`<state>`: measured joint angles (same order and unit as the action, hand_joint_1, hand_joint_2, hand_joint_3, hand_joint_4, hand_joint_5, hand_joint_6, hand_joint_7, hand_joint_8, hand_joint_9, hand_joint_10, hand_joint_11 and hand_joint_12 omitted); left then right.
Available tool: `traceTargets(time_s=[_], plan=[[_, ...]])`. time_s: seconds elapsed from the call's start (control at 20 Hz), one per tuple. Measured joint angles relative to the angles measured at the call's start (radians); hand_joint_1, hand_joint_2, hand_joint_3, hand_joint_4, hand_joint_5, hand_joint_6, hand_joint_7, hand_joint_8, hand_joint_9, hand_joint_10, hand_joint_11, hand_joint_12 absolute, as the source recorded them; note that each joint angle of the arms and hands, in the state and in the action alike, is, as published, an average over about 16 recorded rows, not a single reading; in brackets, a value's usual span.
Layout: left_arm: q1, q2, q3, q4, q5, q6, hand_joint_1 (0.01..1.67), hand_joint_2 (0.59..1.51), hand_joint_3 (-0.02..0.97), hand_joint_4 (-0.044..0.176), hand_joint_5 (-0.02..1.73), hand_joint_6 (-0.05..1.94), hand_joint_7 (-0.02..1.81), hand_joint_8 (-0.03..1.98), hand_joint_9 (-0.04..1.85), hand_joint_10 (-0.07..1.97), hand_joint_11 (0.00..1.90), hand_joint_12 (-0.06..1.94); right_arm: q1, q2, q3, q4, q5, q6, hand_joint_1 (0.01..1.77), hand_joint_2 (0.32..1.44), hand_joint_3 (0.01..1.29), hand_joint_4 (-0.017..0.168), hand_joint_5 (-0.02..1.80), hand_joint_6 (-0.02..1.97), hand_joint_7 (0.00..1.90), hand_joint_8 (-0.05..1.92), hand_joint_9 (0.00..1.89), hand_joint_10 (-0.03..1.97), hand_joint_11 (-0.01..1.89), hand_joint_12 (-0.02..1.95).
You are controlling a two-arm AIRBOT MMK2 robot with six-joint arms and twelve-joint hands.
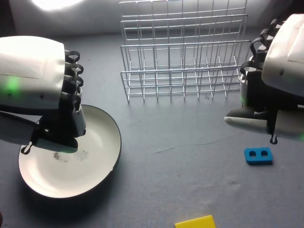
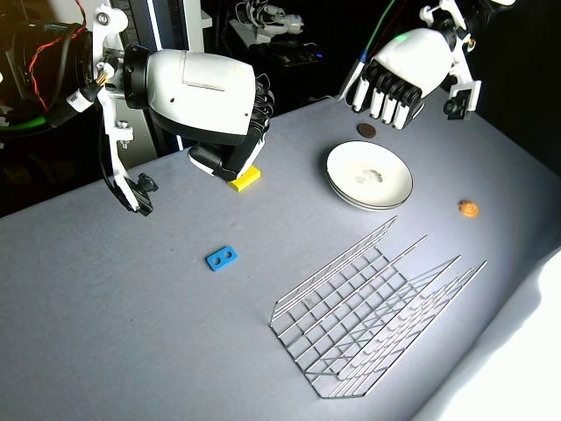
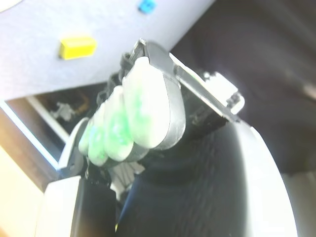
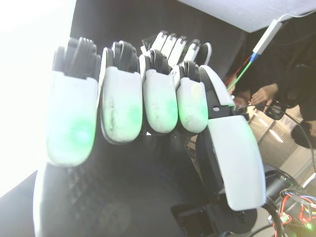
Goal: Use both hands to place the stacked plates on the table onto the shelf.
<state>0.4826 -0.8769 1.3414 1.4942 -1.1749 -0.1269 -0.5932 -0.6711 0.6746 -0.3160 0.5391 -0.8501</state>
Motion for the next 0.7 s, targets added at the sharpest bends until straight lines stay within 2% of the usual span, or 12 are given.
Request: traceTargets(time_s=[0.3, 0.45, 0.6, 0.7], plan=[[0.012, -0.005, 0.007, 0.019, -0.005, 0.001, 0.12, 1.158, 0.042, 0.026, 0.4, 0.57, 0.49, 0.57, 0.54, 0.55, 0.55, 0.56, -0.004, -0.001, 0.0, -0.019, 0.0, -0.007, 0.27, 1.11, 0.03, 0.029, 0.6, 0.66, 0.61, 0.64, 0.64, 0.66, 0.72, 0.63], [0.02, -0.008, 0.012, 0.038, -0.012, 0.007, 0.09, 1.138, 0.042, 0.017, 0.3, 0.42, 0.37, 0.42, 0.41, 0.41, 0.42, 0.41, -0.006, -0.001, 0.003, -0.059, 0.001, 0.017, 0.41, 1.06, 0.03, 0.02, 0.46, 0.5, 0.46, 0.48, 0.49, 0.49, 0.56, 0.47], [0.031, -0.017, 0.031, 0.071, -0.026, 0.015, 0.02, 1.093, 0.037, -0.005, 0.07, 0.09, 0.1, 0.09, 0.12, 0.08, 0.13, 0.08, -0.008, -0.001, 0.009, -0.127, -0.001, 0.073, 0.56, 0.98, 0.03, -0.002, 0.17, 0.17, 0.18, 0.15, 0.19, 0.16, 0.24, 0.16], [0.038, -0.025, 0.051, 0.094, -0.038, 0.021, 0.02, 1.095, 0.029, 0.001, 0.02, 0.0, 0.02, 0.0, 0.03, 0.0, 0.04, -0.01, -0.005, -0.002, 0.013, -0.176, -0.006, 0.117, 0.69, 0.96, 0.02, 0.001, 0.06, 0.04, 0.06, 0.02, 0.06, 0.03, 0.1, 0.06]])
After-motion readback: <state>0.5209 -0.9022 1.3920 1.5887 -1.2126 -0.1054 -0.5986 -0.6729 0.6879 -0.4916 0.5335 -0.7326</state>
